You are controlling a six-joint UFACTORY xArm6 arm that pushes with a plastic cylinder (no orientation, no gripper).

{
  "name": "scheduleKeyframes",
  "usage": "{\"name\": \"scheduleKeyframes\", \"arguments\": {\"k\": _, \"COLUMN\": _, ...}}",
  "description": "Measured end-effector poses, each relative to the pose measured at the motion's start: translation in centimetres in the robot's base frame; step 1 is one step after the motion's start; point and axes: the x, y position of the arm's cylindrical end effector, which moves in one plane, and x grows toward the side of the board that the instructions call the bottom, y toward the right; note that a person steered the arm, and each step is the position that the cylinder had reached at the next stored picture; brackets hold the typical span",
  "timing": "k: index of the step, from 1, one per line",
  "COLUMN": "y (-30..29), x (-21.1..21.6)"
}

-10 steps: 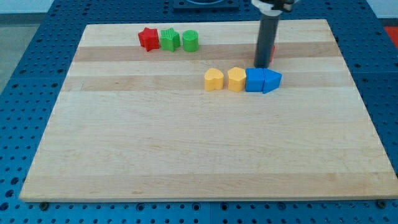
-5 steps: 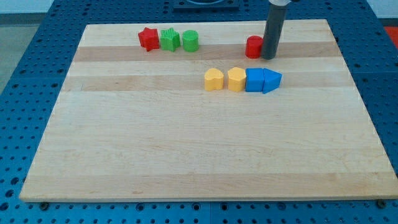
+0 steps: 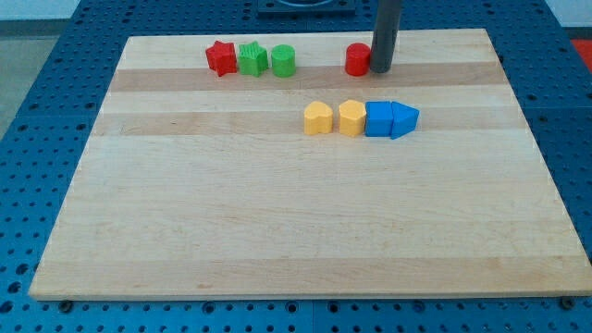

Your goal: Push the red circle into the green circle

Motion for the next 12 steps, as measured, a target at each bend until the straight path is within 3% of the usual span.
{"name": "scheduleKeyframes", "arguments": {"k": 12, "y": -7.0, "x": -1.3}}
